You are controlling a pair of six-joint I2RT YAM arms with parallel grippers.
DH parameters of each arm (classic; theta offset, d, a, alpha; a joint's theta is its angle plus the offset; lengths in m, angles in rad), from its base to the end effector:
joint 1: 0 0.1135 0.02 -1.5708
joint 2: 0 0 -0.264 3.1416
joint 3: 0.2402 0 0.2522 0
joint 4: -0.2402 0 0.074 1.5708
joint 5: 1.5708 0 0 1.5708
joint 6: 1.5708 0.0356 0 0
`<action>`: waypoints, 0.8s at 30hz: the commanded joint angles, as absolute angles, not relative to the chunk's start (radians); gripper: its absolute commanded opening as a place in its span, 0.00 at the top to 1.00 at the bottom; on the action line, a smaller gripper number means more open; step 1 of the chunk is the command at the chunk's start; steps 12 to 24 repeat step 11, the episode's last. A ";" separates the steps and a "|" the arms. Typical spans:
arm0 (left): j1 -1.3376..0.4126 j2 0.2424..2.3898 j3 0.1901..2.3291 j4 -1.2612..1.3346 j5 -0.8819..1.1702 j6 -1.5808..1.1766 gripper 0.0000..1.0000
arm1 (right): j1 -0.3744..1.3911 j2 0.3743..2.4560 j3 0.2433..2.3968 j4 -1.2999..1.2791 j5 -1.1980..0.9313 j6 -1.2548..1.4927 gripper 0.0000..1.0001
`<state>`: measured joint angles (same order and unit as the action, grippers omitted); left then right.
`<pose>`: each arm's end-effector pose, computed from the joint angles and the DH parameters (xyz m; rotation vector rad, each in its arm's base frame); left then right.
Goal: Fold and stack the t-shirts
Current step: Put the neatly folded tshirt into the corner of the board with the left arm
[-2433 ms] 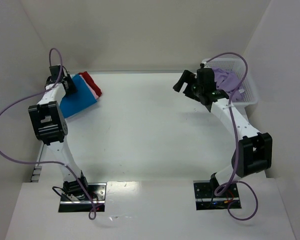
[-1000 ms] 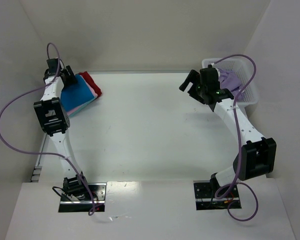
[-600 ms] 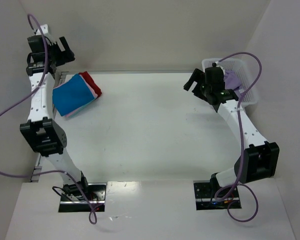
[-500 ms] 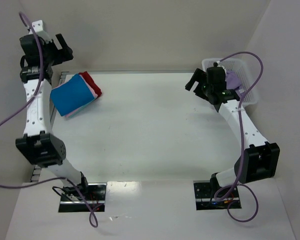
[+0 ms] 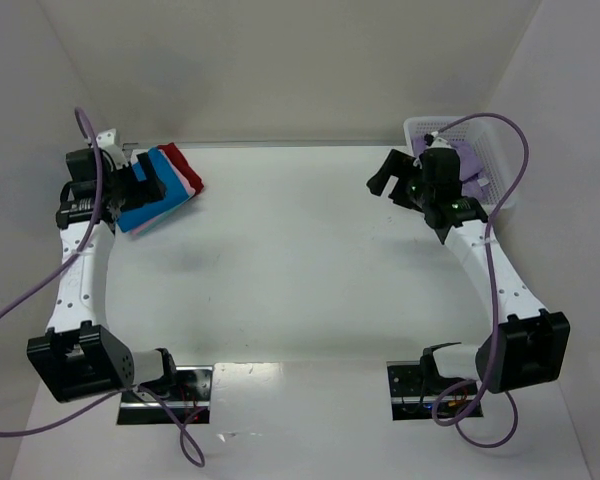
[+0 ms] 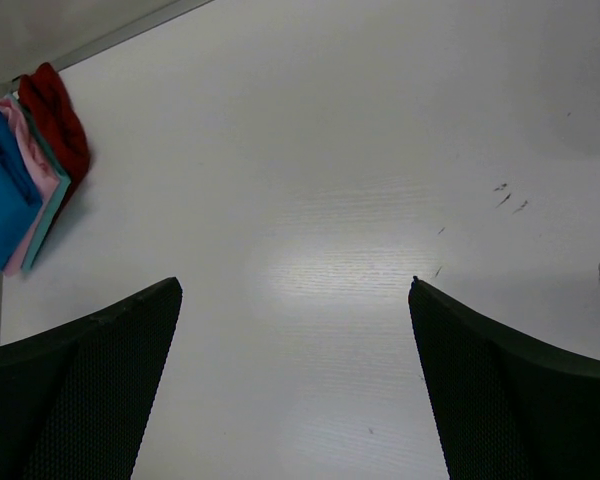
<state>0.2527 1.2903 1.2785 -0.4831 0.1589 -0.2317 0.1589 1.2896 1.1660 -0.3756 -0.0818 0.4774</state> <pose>0.2809 0.0667 0.3724 -0.3991 2.0234 -0.1511 0.2892 0.0493 0.3441 0.2829 2.0836 0.4721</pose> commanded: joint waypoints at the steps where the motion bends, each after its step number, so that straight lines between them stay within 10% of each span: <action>1: 0.258 1.194 1.255 -0.465 0.149 -0.219 0.00 | 0.152 1.258 1.137 -0.302 -0.129 0.459 0.00; 24: 0.258 1.230 1.244 -0.465 0.159 -0.201 0.00 | 0.152 1.206 1.092 -0.302 -0.098 0.448 0.00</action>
